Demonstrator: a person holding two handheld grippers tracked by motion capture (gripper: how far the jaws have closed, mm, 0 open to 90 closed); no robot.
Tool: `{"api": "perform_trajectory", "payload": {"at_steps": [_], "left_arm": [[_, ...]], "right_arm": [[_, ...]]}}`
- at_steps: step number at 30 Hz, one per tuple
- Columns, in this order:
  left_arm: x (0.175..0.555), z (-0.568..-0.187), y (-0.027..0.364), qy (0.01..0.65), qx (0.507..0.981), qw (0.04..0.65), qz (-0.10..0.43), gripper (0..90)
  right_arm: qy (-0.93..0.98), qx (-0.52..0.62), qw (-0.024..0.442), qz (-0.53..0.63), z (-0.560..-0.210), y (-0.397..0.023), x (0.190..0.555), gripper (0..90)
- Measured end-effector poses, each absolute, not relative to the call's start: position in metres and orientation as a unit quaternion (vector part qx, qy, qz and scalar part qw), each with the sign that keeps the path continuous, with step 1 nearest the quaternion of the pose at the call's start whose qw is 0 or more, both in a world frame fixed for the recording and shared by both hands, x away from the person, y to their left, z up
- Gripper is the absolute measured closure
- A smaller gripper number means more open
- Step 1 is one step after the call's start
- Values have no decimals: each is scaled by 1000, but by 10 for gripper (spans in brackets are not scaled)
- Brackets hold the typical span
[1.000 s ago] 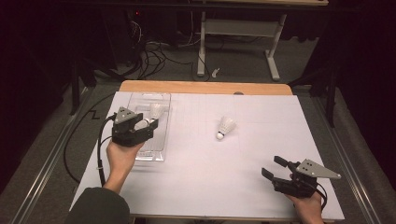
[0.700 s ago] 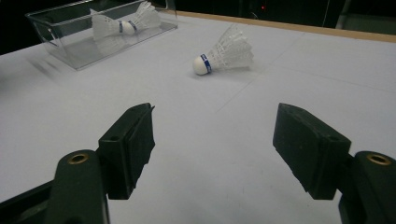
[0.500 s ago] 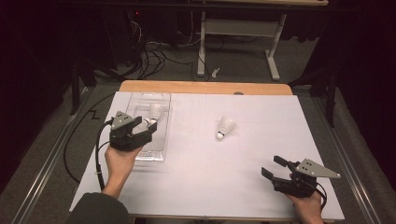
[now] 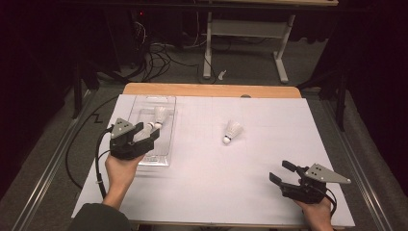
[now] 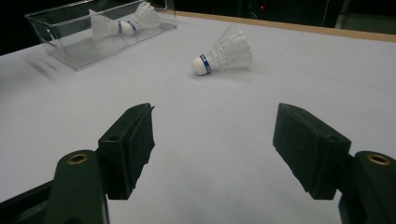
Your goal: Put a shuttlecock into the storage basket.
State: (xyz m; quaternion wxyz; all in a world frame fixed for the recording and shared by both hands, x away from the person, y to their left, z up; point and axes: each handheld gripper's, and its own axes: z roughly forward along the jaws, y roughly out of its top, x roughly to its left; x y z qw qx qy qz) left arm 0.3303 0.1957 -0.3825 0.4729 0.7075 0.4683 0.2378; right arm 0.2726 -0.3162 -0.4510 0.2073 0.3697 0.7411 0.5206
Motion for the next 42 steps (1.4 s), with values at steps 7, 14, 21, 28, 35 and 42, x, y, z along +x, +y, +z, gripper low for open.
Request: {"api": "perform_trajectory", "payload": {"at_steps": [7, 14, 21, 28, 35, 42], "left_arm": [[325, -385, 198, 469, 705, 477, 237, 364], [318, -389, 200, 469, 703, 481, 233, 362], [312, -393, 201, 469, 704, 480, 231, 359], [309, -396, 200, 468, 704, 482, 230, 357], [305, -399, 196, 465, 704, 486, 227, 354], [305, -401, 192, 461, 708, 487, 223, 352]], "right_arm": [[741, 368, 209, 521, -451, -316, 272, 293], [741, 370, 208, 520, -451, -316, 273, 292], [741, 371, 208, 520, -451, -316, 272, 292], [741, 369, 209, 520, -451, -316, 272, 292], [743, 366, 210, 520, -451, -316, 271, 293], [742, 367, 209, 520, -451, -316, 271, 293]]}}
